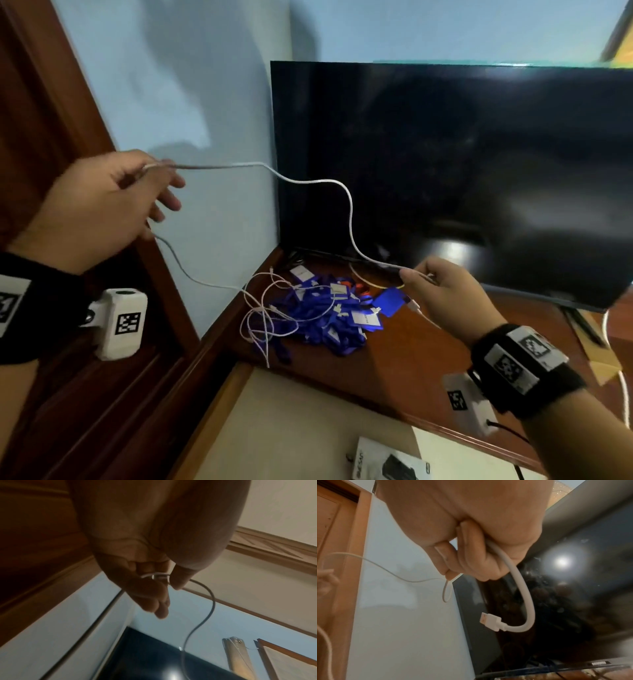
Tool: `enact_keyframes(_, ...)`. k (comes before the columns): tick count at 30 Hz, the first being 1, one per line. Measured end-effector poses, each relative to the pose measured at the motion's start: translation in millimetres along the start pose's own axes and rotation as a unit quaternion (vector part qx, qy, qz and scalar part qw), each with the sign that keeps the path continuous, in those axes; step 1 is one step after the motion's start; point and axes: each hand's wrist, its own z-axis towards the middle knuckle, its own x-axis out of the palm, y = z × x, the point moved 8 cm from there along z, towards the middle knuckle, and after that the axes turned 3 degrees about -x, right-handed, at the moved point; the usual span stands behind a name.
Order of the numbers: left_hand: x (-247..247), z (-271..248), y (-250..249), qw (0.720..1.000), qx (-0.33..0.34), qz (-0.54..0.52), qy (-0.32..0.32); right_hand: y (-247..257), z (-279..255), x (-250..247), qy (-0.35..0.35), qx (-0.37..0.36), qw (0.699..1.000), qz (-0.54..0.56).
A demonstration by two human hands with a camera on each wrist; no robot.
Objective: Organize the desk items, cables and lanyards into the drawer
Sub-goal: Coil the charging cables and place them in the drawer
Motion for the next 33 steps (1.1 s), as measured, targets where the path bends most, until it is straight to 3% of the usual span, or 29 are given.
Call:
enact_keyframes(3,38.9,-54.4,38.0,0.981,-0.086,0.028,0.173,7.1,-5.9,16.8,0.020,-0.029,0.999,0.033)
enact_keyframes(6,99.8,-136.5,82.9,0.901,-0.173,0.088,0.387,20.0,-13.2,35.8,0.046,-0.058,0.995,0.068)
enact_keyframes(9,139.6,-179.3,132.4,0.857,-0.181,0.141,0.461,31.3,-17.7,50.5,0.064,-0.078,0.992,0.077)
enact_keyframes(14,180.3,-186.7,200.0,0.845,-0.184,0.220,0.452,51.5,-24.5,48.8,0.059,-0.101,0.986,0.120)
enact_keyframes(18,209.5,-172.6,213.7,0.885,-0.212,0.155,0.383,62.3,-29.4,42.1,0.055,-0.120,0.982,0.133)
enact_keyframes(20,218.7,-158.0,192.1,0.921,-0.208,0.066,0.322,63.5,-30.9,40.6,0.051,-0.127,0.982,0.127)
enact_keyframes(22,226.4,-143.2,154.8,0.937,-0.175,-0.055,0.297,63.8,-31.7,39.7,0.050,-0.131,0.983,0.120)
enact_keyframes(25,243.2,-138.6,91.2,0.895,-0.145,-0.201,0.370,62.3,-31.5,37.9,0.054,-0.134,0.985,0.096)
enact_keyframes(27,250.8,-141.7,56.1,0.872,-0.116,-0.222,0.421,59.5,-31.1,34.4,0.058,-0.133,0.985,0.092)
enact_keyframes(29,252.9,-140.4,33.7,0.882,-0.075,-0.192,0.425,54.9,-31.5,27.9,0.054,-0.127,0.986,0.092)
enact_keyframes(33,241.3,-118.9,25.3,0.925,-0.066,-0.195,0.321,40.6,-35.9,20.5,0.045,-0.104,0.990,0.087)
